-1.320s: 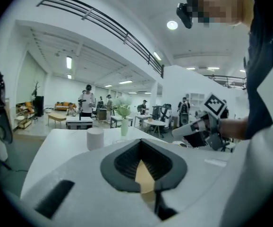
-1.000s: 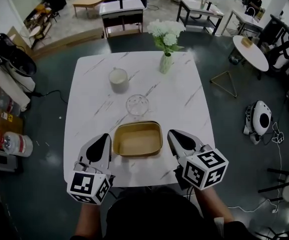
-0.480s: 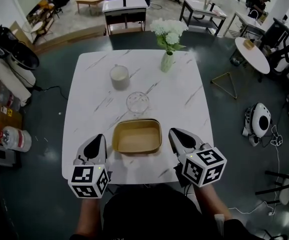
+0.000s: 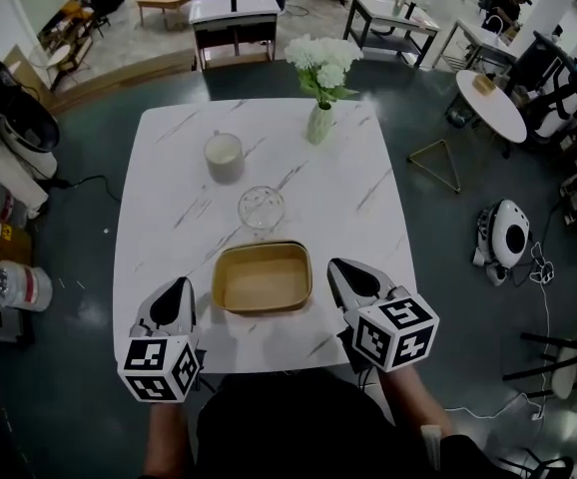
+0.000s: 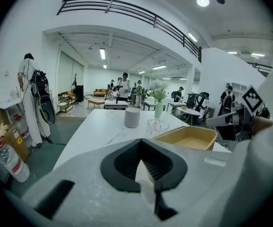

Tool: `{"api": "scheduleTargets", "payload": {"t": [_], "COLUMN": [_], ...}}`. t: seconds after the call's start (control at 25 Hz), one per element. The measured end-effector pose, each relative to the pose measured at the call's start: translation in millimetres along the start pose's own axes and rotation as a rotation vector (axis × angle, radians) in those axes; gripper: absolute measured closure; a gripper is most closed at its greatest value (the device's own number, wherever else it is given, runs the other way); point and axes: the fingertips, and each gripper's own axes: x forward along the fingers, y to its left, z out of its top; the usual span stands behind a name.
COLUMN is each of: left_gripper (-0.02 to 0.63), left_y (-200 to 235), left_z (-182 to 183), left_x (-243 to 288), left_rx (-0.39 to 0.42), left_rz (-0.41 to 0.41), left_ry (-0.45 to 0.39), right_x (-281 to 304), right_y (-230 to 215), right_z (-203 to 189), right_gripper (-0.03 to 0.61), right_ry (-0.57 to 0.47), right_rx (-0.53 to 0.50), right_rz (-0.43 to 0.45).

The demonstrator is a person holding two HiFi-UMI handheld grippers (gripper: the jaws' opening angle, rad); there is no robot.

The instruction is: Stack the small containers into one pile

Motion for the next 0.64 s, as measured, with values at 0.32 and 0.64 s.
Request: {"api": "scheduleTargets", "payload": {"t": [0.32,0.64], "left_gripper": [0.615,0.615], "left_y": [-1,-11], "left_z": [-1,-4], "left_x": [7,14], "left_rx": [0.026,0.043], "left_rz": [-0.020,-0.048], "left_ry": [0.024,0.038], "right_x": [2,0], "right_y": [-1,-9], "right_z": [8,8], "right_gripper": [0.578,0.578], "right_ry": [-0.001,0.008], "right_rx": [-0.009,-0.008], "right_rz": [-0.006,-0.015]}}
